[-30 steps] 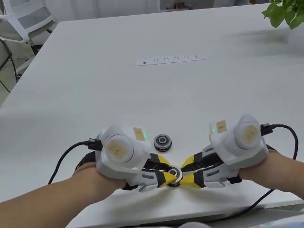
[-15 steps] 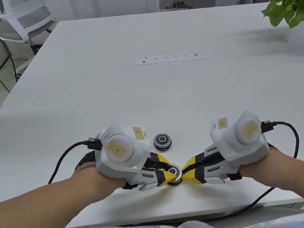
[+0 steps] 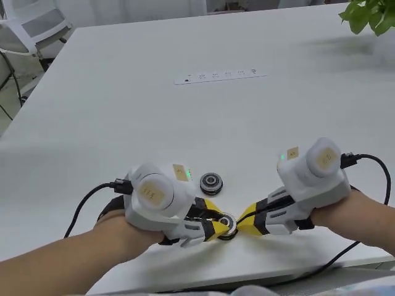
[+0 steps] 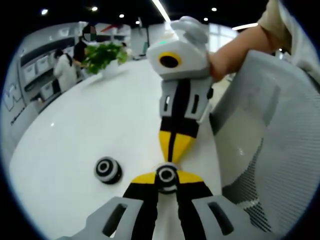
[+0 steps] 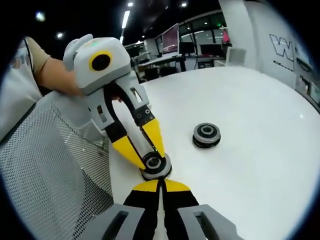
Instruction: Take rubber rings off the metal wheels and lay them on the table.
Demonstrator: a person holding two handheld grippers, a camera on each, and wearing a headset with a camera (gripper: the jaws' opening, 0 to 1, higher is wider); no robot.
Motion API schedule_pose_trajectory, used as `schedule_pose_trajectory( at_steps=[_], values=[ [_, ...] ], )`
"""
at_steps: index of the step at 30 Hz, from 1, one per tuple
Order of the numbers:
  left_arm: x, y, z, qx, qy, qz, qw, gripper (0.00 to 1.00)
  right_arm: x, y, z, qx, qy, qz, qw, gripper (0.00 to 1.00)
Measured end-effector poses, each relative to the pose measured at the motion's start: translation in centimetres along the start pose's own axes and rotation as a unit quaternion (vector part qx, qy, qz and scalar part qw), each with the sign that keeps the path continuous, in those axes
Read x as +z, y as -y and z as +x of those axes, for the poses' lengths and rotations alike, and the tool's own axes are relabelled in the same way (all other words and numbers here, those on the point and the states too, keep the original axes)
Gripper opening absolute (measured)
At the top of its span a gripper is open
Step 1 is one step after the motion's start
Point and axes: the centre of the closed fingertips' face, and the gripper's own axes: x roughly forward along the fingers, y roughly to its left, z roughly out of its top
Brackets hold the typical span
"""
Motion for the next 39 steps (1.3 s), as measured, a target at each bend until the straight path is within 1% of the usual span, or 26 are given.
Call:
schedule_pose_trajectory(
  at_steps=[11, 21, 25, 27, 32, 35, 37, 39],
  values=[
    [-0.02, 0.02, 0.05, 0.0, 0.0, 0.002, 1.0, 0.13, -0.03, -0.16, -0.18, 0.003, 0.006, 0.034, 0.9994, 0.0],
    [-0.01, 0.05, 0.05, 0.001, 0.0, 0.002, 1.0, 0.13, 0.09, -0.22, -0.35, 0.007, 0.013, 0.051, 0.9986, 0.0],
    [-0.01, 0.06, 0.05, 0.001, 0.0, 0.002, 1.0, 0.13, 0.06, -0.25, -0.51, 0.009, 0.017, 0.065, 0.9977, 0.0],
    [-0.02, 0.01, 0.04, 0.002, 0.0, 0.002, 1.0, 0.13, 0.32, -0.24, -0.7, 0.012, 0.026, 0.074, 0.9969, 0.0],
    [-0.01, 0.0, 0.06, 0.002, 0.0, 0.0, 1.0, 0.13, 0.09, -0.27, -0.44, 0.012, 0.022, 0.083, 0.9962, 0.0],
    [0.0, 0.0, 0.06, 0.003, 0.001, -0.001, 1.0, 0.13, -0.01, 0.0, -0.41, 0.013, 0.027, 0.102, 0.9943, 0.0],
    [0.01, 0.01, 0.06, 0.004, 0.0, -0.001, 1.0, 0.13, 0.11, 0.13, -0.5, 0.012, 0.034, 0.119, 0.9923, 0.0],
    [0.01, 0.0, 0.07, 0.005, 0.0, -0.001, 1.0, 0.13, 0.55, 0.35, -0.68, 0.012, 0.053, 0.144, 0.9881, 0.0]
  ],
)
